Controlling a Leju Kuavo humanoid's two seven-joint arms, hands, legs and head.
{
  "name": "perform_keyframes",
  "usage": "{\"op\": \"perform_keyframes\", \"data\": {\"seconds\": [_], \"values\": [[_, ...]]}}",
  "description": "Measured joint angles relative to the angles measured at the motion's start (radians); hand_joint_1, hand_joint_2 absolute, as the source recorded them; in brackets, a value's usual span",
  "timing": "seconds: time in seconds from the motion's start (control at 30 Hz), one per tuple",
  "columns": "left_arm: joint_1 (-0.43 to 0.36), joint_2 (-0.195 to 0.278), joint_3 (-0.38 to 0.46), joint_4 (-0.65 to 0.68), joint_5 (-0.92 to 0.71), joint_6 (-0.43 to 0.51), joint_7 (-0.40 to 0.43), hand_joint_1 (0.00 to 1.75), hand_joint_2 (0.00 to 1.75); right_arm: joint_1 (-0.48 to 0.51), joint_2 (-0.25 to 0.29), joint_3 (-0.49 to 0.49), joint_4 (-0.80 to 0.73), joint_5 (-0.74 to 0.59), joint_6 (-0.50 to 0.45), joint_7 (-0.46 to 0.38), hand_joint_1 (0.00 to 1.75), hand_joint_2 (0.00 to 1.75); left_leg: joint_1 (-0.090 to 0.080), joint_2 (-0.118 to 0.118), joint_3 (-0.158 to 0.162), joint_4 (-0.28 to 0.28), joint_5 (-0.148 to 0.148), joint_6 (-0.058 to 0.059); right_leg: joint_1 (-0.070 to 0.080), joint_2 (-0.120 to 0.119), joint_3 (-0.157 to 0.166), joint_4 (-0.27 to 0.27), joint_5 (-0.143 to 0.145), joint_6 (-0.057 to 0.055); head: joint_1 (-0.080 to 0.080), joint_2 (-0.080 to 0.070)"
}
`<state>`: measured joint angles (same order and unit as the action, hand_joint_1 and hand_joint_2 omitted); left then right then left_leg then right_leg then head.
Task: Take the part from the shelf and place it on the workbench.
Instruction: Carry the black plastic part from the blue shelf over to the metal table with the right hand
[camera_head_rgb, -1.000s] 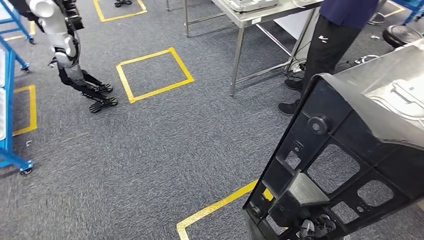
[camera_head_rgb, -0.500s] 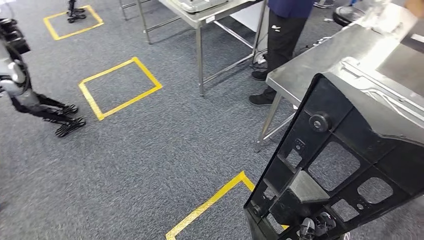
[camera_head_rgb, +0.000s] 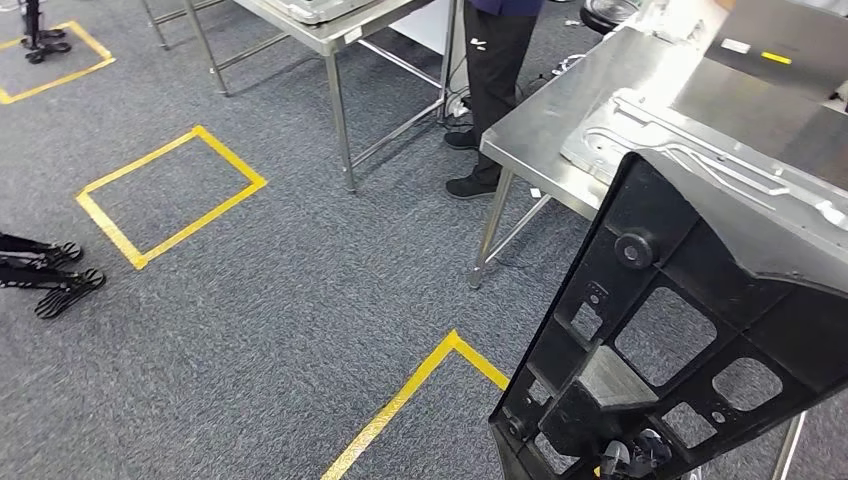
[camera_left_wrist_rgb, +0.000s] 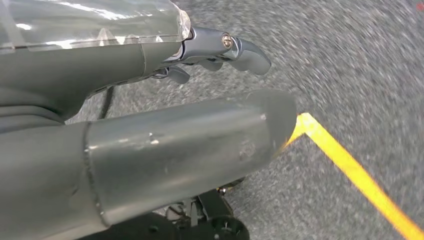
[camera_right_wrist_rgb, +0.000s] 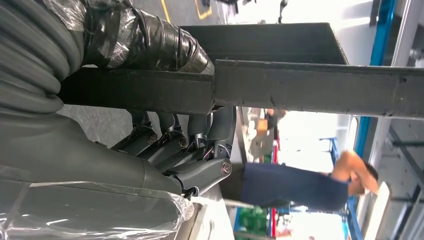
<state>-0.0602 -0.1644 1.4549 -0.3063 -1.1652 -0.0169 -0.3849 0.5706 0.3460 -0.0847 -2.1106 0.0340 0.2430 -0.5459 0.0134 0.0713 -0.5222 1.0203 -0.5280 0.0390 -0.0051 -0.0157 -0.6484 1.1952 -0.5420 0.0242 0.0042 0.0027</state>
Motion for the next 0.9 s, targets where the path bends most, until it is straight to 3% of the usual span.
{"op": "perform_keyframes", "data": {"seconds": [0.07, 0.1, 0.13, 0.2, 0.27, 0.33, 0.4, 0.43, 0.47, 0.5, 0.57, 0.63, 0.7, 0.73, 0.8, 0.83, 0.9], "values": [[-0.001, -0.001, -0.003, 0.0, 0.0, 0.001, -0.001, 0.0, 0.0, 0.0, 0.0, 0.0, -0.003, 0.002, -0.002, 0.0, 1.75, 1.75, -0.004, 0.019, 0.008, -0.001, -0.006, -0.005, 0.013, -0.043, 0.066, -0.126, 0.042, -0.018, 0.0, 0.0], [-0.002, -0.001, -0.003, 0.0, 0.0, 0.001, -0.001, 0.0, 0.0, 0.0, 0.0, 0.0, -0.005, 0.002, -0.003, 0.0, 1.75, 1.75, -0.006, 0.028, 0.01, -0.001, -0.008, -0.009, 0.019, -0.056, 0.08, -0.157, 0.047, -0.025, 0.0, 0.0], [-0.003, -0.002, -0.004, 0.0, 0.0, 0.001, -0.001, 0.0, 0.0, 0.001, 0.0, 0.0, -0.006, 0.003, -0.004, 0.0, 1.75, 1.75, -0.007, 0.038, 0.013, -0.003, -0.01, -0.013, 0.023, -0.058, 0.082, -0.165, 0.044, -0.029, 0.0, 0.0], [-0.007, -0.001, -0.005, 0.0, 0.0, 0.0, -0.002, 0.0, 0.0, 0.005, 0.001, 0.0, -0.007, 0.006, -0.005, 0.002, 1.75, 1.75, -0.007, 0.05, 0.022, -0.006, -0.014, -0.022, 0.02, -0.034, 0.083, -0.175, 0.051, -0.037, -0.001, 0.0], [-0.008, 0.0, -0.006, 0.0, 0.0, -0.004, -0.002, 0.0, 0.0, 0.006, 0.002, 0.002, -0.009, 0.009, -0.006, 0.004, 1.75, 1.75, -0.005, 0.012, 0.012, 0.028, -0.043, -0.03, 0.011, -0.012, 0.091, -0.19, 0.059, -0.047, -0.001, 0.0], [-0.004, 0.001, -0.006, 0.0, 0.0, -0.01, -0.002, 0.0, 0.0, 0.004, 0.004, 0.007, -0.011, 0.012, -0.006, 0.007, 1.75, 1.75, -0.002, -0.044, -0.04, 0.14, -0.103, -0.035, 0.007, 0.011, 0.093, -0.195, 0.062, -0.053, -0.002, 0.0], [0.002, 0.001, -0.006, 0.0, 0.0, -0.017, -0.001, 0.0, 0.0, 0.004, 0.004, 0.011, -0.011, 0.014, -0.006, 0.009, 1.75, 1.75, -0.001, -0.061, -0.098, 0.252, -0.14, -0.039, 0.007, 0.039, 0.093, -0.193, 0.062, -0.055, -0.002, 0.0], [0.004, 0.001, -0.006, 0.0, 0.0, -0.02, -0.001, 0.0, 0.0, 0.005, 0.004, 0.011, -0.011, 0.015, -0.007, 0.01, 1.75, 1.75, -0.001, -0.063, -0.11, 0.265, -0.13, -0.041, 0.007, 0.055, 0.093, -0.191, 0.061, -0.055, -0.002, 0.0], [0.005, 0.001, -0.006, -0.001, 0.0, -0.022, -0.001, 0.0, 0.0, 0.005, 0.004, 0.012, -0.011, 0.015, -0.007, 0.01, 1.75, 1.75, 0.0, -0.065, -0.104, 0.24, -0.1, -0.041, 0.007, 0.07, 0.094, -0.187, 0.06, -0.053, -0.002, 0.0], [0.005, 0.002, -0.007, -0.002, 0.0, -0.024, -0.001, 0.0, 0.0, 0.005, 0.004, 0.012, -0.011, 0.016, -0.008, 0.011, 1.75, 1.75, 0.0, -0.074, -0.082, 0.181, -0.057, -0.04, 0.005, 0.085, 0.094, -0.182, 0.057, -0.05, -0.002, 0.0], [0.005, 0.002, -0.007, -0.004, 0.0, -0.025, -0.001, 0.0, 0.0, 0.005, 0.004, 0.014, -0.011, 0.017, -0.008, 0.012, 1.75, 1.75, 0.004, -0.126, -0.037, 0.064, -0.002, -0.036, 0.004, 0.112, 0.088, -0.168, 0.049, -0.041, -0.002, 0.0], [0.006, 0.002, -0.007, -0.006, 0.0, -0.027, 0.0, 0.0, 0.0, 0.006, 0.004, 0.015, -0.011, 0.018, -0.009, 0.014, 1.75, 1.75, 0.004, -0.16, -0.023, 0.022, 0.005, -0.028, 0.002, 0.134, 0.076, -0.158, 0.047, -0.028, -0.002, 0.0], [0.005, 0.001, -0.007, -0.006, 0.0, -0.027, 0.0, 0.0, 0.0, 0.008, 0.004, 0.016, -0.012, 0.02, -0.009, 0.015, 1.75, 1.75, 0.003, -0.139, -0.02, 0.017, 0.01, -0.017, 0.0, 0.149, 0.069, -0.157, 0.05, -0.016, -0.002, 0.0], [0.004, 0.001, -0.008, -0.007, 0.0, -0.027, 0.0, 0.0, 0.0, 0.009, 0.004, 0.016, -0.012, 0.021, -0.009, 0.015, 1.75, 1.75, 0.004, -0.127, -0.018, 0.013, 0.012, -0.011, 0.002, 0.134, 0.065, -0.151, 0.046, -0.01, -0.001, 0.0], [0.005, 0.0, -0.009, -0.008, 0.0, -0.029, 0.0, 0.0, 0.0, 0.008, 0.004, 0.016, -0.014, 0.022, -0.01, 0.017, 1.75, 1.75, 0.007, -0.098, -0.014, 0.005, 0.015, 0.0, 0.003, 0.073, 0.037, -0.091, 0.01, 0.001, -0.001, 0.0], [0.006, 0.001, -0.009, -0.009, 0.0, -0.03, 0.0, 0.0, 0.0, 0.007, 0.004, 0.016, -0.014, 0.023, -0.011, 0.018, 1.75, 1.75, 0.006, -0.083, -0.013, 0.004, 0.014, 0.004, 0.002, 0.043, 0.008, -0.032, -0.019, 0.007, -0.001, 0.0], [0.009, 0.001, -0.008, -0.01, 0.001, -0.033, 0.001, 0.0, 0.0, 0.006, 0.004, 0.016, -0.014, 0.023, -0.012, 0.02, 1.75, 1.75, 0.004, -0.052, -0.012, 0.004, 0.011, 0.007, -0.004, 0.023, -0.055, 0.086, -0.064, 0.016, -0.001, 0.0]]}}
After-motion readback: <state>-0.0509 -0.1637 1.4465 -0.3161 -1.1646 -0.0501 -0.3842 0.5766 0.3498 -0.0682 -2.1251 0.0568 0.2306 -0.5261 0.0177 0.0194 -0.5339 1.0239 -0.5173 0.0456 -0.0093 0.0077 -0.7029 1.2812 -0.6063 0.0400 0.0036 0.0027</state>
